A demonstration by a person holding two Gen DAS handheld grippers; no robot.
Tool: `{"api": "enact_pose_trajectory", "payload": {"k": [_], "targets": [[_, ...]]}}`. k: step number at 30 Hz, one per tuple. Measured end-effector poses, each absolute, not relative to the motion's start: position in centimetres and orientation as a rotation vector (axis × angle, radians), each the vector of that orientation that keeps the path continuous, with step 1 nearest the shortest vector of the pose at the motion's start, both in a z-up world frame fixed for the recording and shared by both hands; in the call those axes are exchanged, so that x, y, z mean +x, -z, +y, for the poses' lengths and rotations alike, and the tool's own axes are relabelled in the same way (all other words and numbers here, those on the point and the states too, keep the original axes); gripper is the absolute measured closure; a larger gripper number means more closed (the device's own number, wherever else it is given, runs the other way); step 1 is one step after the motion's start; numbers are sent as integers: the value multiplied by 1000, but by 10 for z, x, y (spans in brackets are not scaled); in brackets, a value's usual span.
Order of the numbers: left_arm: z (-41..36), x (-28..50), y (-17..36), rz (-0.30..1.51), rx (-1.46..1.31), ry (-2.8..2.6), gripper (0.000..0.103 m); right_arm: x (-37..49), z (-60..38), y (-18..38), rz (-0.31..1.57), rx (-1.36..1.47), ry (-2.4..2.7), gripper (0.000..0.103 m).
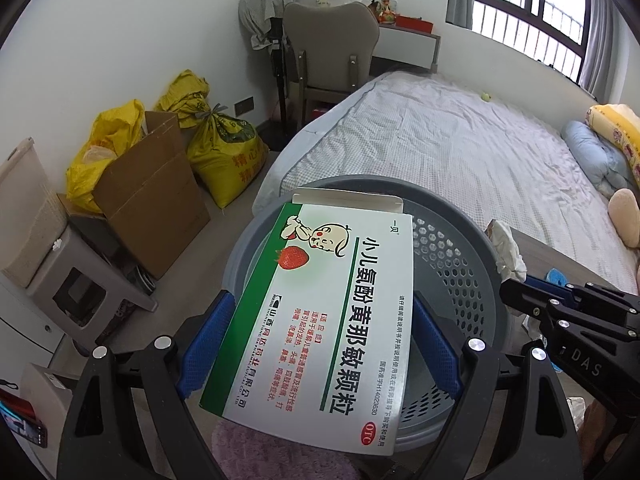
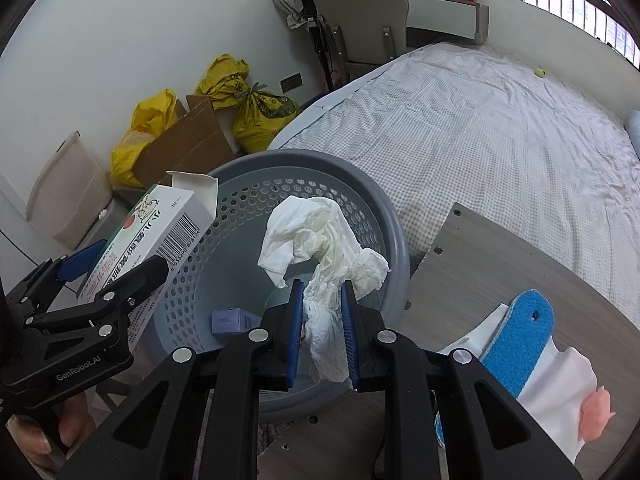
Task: Collect trash
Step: 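Carry the medicine box and tissue over the grey wastebasket, then open both grippers to drop the box and tissue into the wastebasket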
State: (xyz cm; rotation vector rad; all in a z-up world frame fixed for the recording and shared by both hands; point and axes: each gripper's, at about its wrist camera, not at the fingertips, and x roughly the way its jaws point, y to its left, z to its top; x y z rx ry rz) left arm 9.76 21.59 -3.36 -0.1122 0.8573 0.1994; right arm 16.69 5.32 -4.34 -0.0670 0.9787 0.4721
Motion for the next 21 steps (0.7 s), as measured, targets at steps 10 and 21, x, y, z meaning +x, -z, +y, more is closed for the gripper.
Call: {"api": "enact_pose_trajectory", "payload": {"k": [10,21], "targets": [[221,99,39,877,-127,-188,19,172,57,50,1000,-58,-471,85],[226,96,34,880,-158,-189,17,164,52,34,932,-50,-466,46]]}}
